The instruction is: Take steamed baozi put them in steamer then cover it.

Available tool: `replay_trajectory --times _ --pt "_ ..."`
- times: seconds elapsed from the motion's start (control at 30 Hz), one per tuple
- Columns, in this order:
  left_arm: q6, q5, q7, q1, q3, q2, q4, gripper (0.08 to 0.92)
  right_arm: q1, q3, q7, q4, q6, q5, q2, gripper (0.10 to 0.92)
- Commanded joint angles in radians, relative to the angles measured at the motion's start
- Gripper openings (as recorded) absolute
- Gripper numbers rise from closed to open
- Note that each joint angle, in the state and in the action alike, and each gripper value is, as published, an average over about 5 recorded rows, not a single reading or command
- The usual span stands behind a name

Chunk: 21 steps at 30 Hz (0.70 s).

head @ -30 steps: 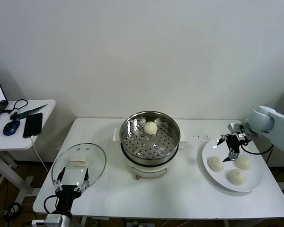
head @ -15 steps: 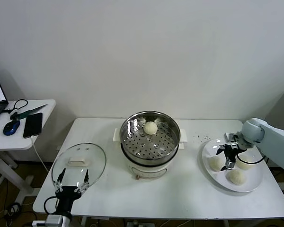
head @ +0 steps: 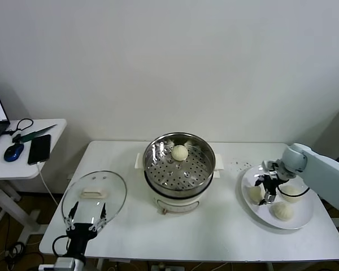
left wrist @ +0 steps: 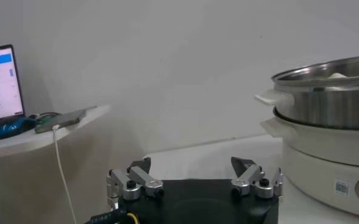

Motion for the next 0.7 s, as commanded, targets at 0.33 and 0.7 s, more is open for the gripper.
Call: replay_trajectory --times 0.33,0.7 --pt "-0.004 -0.003 0.0 0.007 -0.001 0.002 -0.009 0.823 0.072 -0.024 -0.003 0.031 0.0 0.044 -0.029 0.679" --pt "-0.005 -0.003 0.0 0.022 0.016 0.002 -0.023 0.823 0.604 -0.373 -0.017 0.078 -0.017 0.334 0.01 0.679"
